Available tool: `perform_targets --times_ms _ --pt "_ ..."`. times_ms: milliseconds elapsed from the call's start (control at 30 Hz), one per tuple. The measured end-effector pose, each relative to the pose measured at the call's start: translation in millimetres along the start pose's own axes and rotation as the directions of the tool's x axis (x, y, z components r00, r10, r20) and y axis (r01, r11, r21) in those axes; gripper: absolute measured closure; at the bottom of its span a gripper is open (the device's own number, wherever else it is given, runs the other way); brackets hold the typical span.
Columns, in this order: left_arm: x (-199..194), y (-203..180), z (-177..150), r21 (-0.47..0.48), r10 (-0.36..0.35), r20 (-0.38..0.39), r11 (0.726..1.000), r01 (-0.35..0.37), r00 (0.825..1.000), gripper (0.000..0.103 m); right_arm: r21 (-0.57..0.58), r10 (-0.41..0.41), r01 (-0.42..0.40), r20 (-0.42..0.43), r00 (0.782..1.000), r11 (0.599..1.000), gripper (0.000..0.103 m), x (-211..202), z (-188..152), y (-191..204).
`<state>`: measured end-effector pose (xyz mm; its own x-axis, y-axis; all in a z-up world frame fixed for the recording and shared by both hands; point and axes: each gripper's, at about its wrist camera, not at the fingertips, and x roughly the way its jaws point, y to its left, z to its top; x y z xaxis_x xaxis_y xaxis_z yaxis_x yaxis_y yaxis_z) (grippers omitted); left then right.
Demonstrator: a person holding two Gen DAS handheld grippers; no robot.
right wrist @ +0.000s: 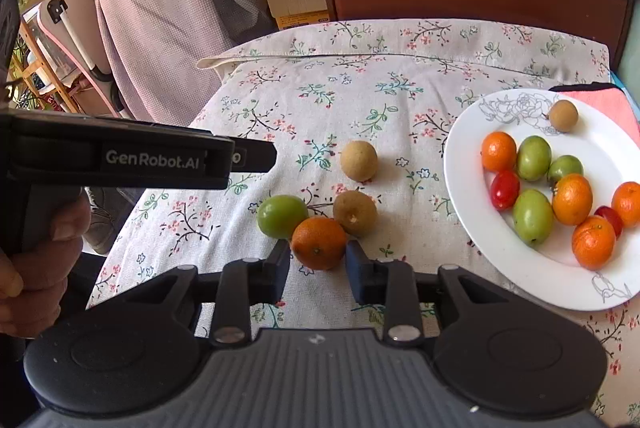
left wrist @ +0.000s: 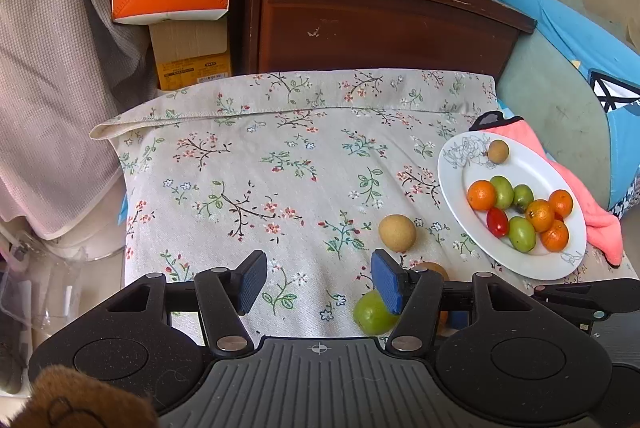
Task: Organize fruits
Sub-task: 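Move the left tool toward a brown kiwi while the right tool approaches a mandarin, then close the left tool on a green fruit while the right tool grasps the mandarin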
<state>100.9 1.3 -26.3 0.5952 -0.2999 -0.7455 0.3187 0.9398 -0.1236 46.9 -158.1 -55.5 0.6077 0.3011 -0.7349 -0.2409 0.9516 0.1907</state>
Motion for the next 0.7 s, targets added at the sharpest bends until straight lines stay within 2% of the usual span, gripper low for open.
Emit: perform_targets --times_ms 167,200,233,300,467,600,667,700 --pt "1 -3 -2 0.013 -0.012 -0.009 1.0 0.012 1.0 0.046 -0.023 -0.01 0.009 -0.017 1.0 1.0 0.081 0 -3 1" --pt "1 -4 -2 0.019 -0.016 -0.011 1.0 0.016 1.0 0.046 -0.02 -0.009 0.008 -0.024 1.0 1.0 0.09 -2 -3 -1" --pt "1 -5 -3 0.025 -0.02 -0.014 0.999 0.021 1.0 0.046 -0.012 -0.011 0.011 -0.029 1.0 1.0 0.094 -5 -3 -4" --pt "2 -8 -5 0.039 -0.031 -0.02 0.999 0.032 0.999 0.046 0.005 -0.012 0.013 -0.028 1.0 1.0 0.094 -11 -5 -9" --pt "3 -19 -10 0.099 -0.035 -0.021 0.994 0.037 0.999 0.046 0.061 0.01 -0.007 -0.039 0.999 0.998 0.088 -16 -10 -22" --pt "3 -7 -6 0.04 0.007 -0.009 0.999 -0.007 1.0 0.046 0.047 0.022 -0.021 -0.021 1.0 0.999 0.086 -14 -7 -14" --pt "4 -3 -6 0.027 0.022 -0.011 0.999 -0.022 1.0 0.046 0.04 0.033 -0.033 -0.007 0.999 0.999 0.08 -10 -4 -9" --pt "5 -2 -6 0.028 0.026 -0.013 0.999 -0.025 1.0 0.046 0.038 0.031 -0.031 -0.004 1.0 0.999 0.073 -8 -2 -7"
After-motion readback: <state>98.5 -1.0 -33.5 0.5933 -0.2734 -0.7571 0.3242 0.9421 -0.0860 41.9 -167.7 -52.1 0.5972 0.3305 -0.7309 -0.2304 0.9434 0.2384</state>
